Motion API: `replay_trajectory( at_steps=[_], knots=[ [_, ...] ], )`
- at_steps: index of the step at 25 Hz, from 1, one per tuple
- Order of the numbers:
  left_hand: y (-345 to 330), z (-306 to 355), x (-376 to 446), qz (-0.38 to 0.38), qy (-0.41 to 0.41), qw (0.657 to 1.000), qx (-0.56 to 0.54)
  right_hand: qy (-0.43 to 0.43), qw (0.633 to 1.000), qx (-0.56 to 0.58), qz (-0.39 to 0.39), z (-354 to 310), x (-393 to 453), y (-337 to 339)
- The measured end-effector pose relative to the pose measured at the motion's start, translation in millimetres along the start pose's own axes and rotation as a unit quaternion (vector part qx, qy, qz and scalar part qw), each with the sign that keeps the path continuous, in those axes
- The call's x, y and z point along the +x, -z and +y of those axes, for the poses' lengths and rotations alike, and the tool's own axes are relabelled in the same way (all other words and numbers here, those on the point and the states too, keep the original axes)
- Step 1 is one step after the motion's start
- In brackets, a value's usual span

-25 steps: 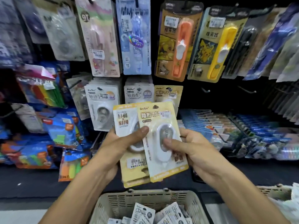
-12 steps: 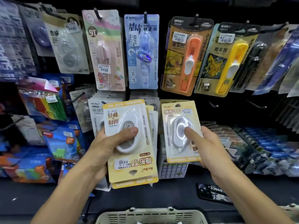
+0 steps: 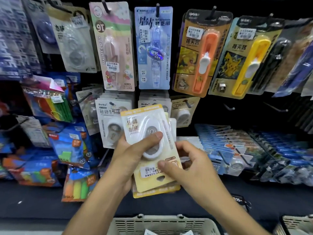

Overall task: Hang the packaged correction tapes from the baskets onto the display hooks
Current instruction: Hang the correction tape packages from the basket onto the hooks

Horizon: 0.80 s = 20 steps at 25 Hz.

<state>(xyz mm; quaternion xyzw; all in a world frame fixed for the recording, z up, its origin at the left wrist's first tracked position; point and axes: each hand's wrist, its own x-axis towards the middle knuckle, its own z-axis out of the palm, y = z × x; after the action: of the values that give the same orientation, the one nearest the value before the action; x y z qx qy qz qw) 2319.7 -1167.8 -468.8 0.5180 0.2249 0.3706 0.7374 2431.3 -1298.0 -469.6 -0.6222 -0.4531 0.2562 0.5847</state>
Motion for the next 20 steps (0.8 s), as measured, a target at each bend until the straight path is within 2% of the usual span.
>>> replay_trajectory(
  at_steps=[2,5,7,11,14,15,17,20],
  knots=[
    [-2.9,-1.7,-0.6,-0.007,0.008,0.999,0.035,-0.029,0.999,0.021,0.020,4.0,0.1,-2.6],
    [-0.3,-2.6,-2.6,-0.074,0.051,0.996,0.011,-0.063,0.988,0.131,0.044,3.8,2.6,7.1],
    [1.4,-5.3,-3.4,-0.085,0.069,0.994,0.015,-0.068,0.983,0.166,0.043,-1.9,5.6,16.9],
    [1.1,-11.0,-6.2,-0.078,0.079,0.993,0.038,-0.061,0.984,0.107,0.129,-4.6,14.8,44.3],
    [9.8,-7.9,-6.0,-0.053,0.083,0.995,0.033,0.023,0.976,0.092,0.198,-18.7,19.9,84.1],
    [12.1,-5.9,-6.0,-0.042,0.080,0.995,0.047,0.046,0.972,0.127,0.190,-23.3,19.9,97.0],
    [11.4,-5.0,-6.8,-0.040,0.080,0.992,0.092,0.038,0.977,0.177,0.116,-28.7,17.4,111.1],
    [4.1,-13.8,-10.9,-0.090,0.121,0.984,0.090,-0.057,0.997,0.022,-0.040,-26.6,12.3,101.8]
  ],
)
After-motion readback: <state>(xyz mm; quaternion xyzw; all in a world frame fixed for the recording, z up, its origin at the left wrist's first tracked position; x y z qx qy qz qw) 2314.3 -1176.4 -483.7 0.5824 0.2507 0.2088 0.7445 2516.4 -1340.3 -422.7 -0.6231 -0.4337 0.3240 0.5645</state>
